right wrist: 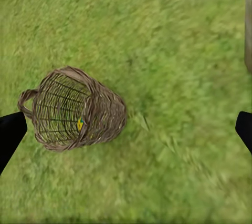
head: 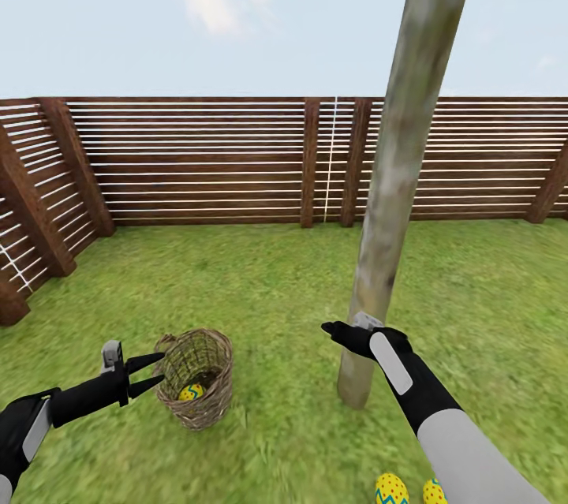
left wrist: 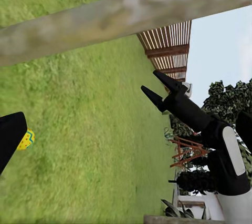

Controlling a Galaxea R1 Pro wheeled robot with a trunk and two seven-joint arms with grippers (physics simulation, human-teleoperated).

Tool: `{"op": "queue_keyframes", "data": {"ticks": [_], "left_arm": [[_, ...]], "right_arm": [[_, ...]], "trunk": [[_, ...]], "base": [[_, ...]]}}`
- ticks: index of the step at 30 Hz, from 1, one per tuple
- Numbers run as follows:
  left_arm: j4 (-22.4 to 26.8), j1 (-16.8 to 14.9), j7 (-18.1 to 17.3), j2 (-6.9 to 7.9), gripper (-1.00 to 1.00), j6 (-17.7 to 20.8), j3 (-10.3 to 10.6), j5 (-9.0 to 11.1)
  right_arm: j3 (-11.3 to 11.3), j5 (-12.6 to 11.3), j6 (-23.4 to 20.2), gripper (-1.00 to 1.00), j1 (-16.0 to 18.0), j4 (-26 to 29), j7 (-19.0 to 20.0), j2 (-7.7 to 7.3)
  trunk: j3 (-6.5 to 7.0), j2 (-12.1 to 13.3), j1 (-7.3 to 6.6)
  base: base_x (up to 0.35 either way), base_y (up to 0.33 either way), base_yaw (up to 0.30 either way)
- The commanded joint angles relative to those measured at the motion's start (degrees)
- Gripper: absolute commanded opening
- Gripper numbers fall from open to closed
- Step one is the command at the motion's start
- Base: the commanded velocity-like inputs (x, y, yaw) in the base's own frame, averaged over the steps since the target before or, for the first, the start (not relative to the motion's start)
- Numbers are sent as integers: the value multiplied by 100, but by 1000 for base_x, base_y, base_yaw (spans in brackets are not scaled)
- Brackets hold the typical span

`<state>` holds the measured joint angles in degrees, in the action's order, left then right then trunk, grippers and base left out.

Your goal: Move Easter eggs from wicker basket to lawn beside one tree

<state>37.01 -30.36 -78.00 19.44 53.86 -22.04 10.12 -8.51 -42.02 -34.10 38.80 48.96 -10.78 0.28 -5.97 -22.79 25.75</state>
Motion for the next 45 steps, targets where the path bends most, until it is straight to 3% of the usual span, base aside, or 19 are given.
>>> {"op": "queue_keyframes", "data": {"ticks": [1,10,24,39,45], "left_arm": [[1,-5,-13,0,100,55,-2,7],[1,-5,-13,1,100,55,-2,7],[-1,-5,-24,15,100,63,-7,-1],[-40,10,-66,194,100,-7,-85,37],[-50,13,-65,231,100,-11,-221,40]], "right_arm": [[-10,-60,-10,100,5,8,-56,-2],[-18,-60,-9,100,5,8,-56,-2],[-19,-60,-9,100,5,8,-56,-2],[-19,-60,-9,100,5,-1,-56,-2],[-17,-60,-9,100,5,-1,-56,-2]], "trunk": [[-13,-13,4],[-13,-13,4],[-13,-13,4],[-13,-13,4],[-13,-13,4]], "base": [[0,0,0],[0,0,54],[0,0,267],[0,0,280],[0,3,280]]}}
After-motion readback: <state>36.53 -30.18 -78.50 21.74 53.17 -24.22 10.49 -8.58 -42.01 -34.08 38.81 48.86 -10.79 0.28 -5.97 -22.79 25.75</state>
